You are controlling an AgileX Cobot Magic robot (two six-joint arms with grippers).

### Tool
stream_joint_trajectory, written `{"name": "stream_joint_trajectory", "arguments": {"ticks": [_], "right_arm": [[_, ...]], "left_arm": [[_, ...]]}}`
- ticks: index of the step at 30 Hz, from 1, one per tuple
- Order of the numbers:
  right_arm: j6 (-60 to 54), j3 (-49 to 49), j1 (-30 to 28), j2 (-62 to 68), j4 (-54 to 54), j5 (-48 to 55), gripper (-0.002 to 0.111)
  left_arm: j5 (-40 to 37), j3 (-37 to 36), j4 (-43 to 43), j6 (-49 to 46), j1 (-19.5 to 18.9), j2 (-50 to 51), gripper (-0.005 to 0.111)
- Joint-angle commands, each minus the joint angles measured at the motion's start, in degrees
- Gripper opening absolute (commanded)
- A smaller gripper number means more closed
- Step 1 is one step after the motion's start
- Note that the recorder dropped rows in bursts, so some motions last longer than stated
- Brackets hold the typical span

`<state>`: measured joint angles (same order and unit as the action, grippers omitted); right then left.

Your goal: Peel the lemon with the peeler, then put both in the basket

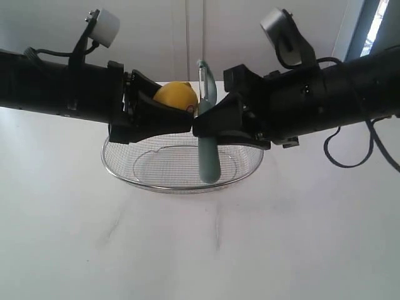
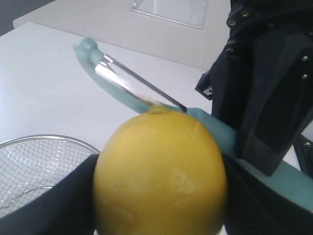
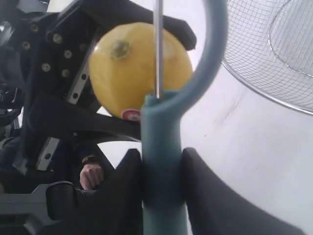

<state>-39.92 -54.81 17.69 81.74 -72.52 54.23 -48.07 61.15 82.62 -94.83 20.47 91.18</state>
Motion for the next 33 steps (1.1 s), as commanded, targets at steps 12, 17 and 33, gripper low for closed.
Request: {"name": "stream_joint_trajectory", "arguments": {"ticks": [12, 17, 33], "right_arm": [[2.69, 4.21, -0.07, -0.71, 4.34, -1.79, 0.0], [1.52, 4.31, -0.07, 1.17, 2.11, 0.1, 0.0], [-5.87, 4.31, -0.07, 5.73, -6.47, 5.89, 0.0]], "left_arm": [[-1.07, 0.25, 2.0, -0.6, 0.28, -0.27, 0.0], [-1.45, 0.25, 3.01, -1.34, 0.28, -0.27, 0.0], [-1.29, 0.25, 3.01, -1.47, 0.28, -0.27, 0.0]]}}
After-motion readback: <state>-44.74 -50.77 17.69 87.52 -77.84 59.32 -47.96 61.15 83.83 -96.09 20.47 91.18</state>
